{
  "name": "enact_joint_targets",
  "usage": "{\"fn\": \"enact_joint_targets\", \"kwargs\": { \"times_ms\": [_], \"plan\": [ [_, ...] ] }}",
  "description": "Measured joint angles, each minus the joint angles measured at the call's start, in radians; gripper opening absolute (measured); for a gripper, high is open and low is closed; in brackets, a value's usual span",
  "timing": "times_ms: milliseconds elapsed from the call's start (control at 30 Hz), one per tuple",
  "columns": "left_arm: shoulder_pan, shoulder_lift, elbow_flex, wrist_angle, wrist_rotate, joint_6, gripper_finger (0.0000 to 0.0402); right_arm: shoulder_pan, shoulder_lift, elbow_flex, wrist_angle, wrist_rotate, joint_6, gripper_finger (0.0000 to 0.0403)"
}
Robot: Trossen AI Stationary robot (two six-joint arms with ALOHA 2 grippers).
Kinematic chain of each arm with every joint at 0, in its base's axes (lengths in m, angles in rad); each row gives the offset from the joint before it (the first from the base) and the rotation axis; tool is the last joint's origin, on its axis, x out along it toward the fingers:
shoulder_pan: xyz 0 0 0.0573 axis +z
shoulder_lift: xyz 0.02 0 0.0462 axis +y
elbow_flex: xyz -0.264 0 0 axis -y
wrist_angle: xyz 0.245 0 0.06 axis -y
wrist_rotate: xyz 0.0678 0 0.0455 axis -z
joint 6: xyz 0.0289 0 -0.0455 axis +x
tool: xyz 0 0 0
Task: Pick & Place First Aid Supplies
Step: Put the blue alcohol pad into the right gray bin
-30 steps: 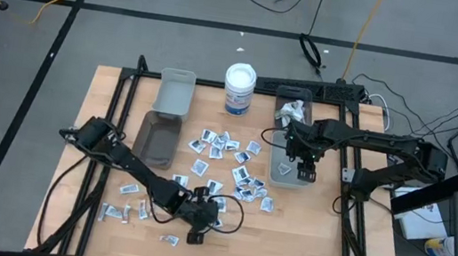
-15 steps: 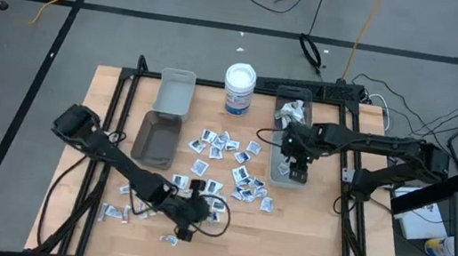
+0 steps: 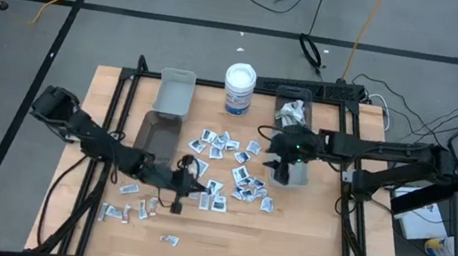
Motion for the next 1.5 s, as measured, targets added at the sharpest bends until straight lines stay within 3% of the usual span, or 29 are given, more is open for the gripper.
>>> {"fn": "enact_joint_targets", "kwargs": {
  "times_ms": [300, 600, 1033, 1500],
  "plan": [
    [0.199, -0.01, -0.024, 0.108, 0.25, 0.048, 0.0, 0.125, -0.002, -0.179, 0.545, 0.108, 0.014, 0.0199],
    [0.335, -0.009, -0.004, 0.127, 0.458, -0.008, 0.0, 0.168, 0.031, -0.285, 0.779, 0.125, -0.034, 0.0199],
    [0.349, -0.009, 0.089, 0.005, 0.494, -0.001, 0.0, 0.179, 0.22, -0.273, 1.029, 0.131, -0.172, 0.0199],
    [0.349, -0.009, 0.094, -0.009, 0.493, -0.007, 0.0, 0.218, 0.318, -0.146, 1.04, 0.13, -0.295, 0.0199]
  ]
}}
